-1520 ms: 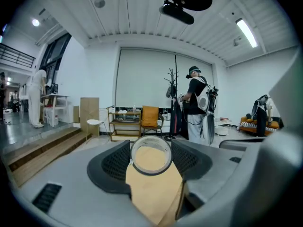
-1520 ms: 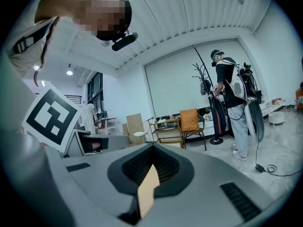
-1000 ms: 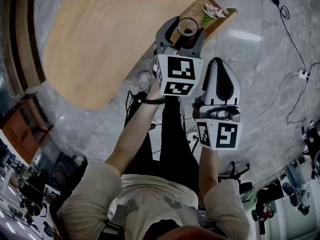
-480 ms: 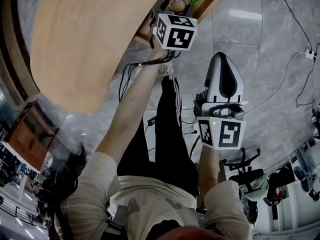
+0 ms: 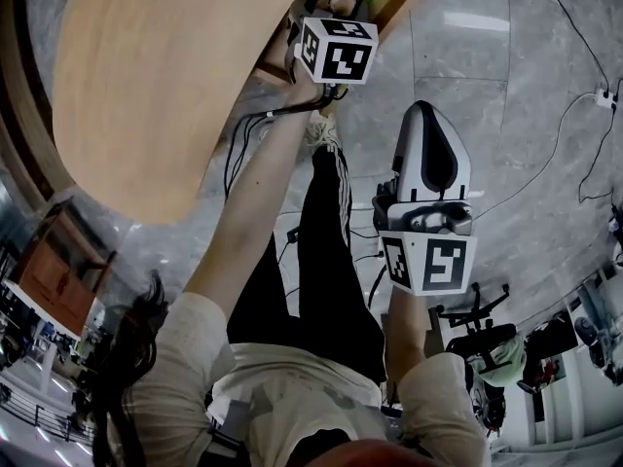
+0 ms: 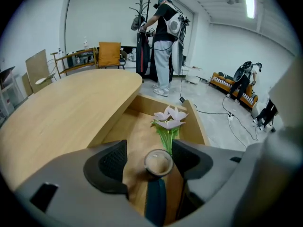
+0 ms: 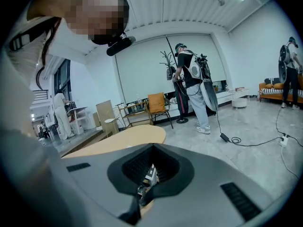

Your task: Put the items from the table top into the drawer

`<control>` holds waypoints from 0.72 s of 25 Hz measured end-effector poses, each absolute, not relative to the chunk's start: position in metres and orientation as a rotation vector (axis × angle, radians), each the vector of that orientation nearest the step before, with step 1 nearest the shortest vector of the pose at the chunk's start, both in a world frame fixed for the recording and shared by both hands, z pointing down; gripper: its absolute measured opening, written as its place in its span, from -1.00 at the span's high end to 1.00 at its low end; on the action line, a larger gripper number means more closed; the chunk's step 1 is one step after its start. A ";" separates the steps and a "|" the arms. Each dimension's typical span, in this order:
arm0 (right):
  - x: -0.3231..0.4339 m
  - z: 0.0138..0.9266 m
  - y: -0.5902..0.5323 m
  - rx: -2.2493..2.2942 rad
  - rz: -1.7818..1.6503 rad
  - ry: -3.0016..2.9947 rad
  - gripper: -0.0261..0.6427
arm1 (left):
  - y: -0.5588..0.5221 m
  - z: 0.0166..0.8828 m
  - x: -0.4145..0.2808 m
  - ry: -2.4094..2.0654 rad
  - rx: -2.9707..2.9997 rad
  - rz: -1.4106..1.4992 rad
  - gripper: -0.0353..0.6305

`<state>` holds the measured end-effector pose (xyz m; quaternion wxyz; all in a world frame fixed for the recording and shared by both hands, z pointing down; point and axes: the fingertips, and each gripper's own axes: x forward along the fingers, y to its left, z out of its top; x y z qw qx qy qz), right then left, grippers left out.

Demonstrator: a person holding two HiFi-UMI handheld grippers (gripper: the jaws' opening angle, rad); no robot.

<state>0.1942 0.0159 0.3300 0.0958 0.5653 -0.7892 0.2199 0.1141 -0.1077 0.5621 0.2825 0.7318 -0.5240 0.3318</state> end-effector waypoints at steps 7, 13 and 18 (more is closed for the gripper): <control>0.189 0.326 0.015 1.671 0.638 -2.353 0.91 | -0.102 0.550 0.115 -1.399 1.984 0.854 0.04; 0.171 0.306 0.012 1.646 0.595 -2.384 0.91 | -0.112 0.493 0.102 -1.446 2.016 0.697 0.05; 0.151 0.259 0.000 1.639 0.492 -2.453 0.91 | -0.127 0.407 0.074 -1.578 2.083 0.632 0.78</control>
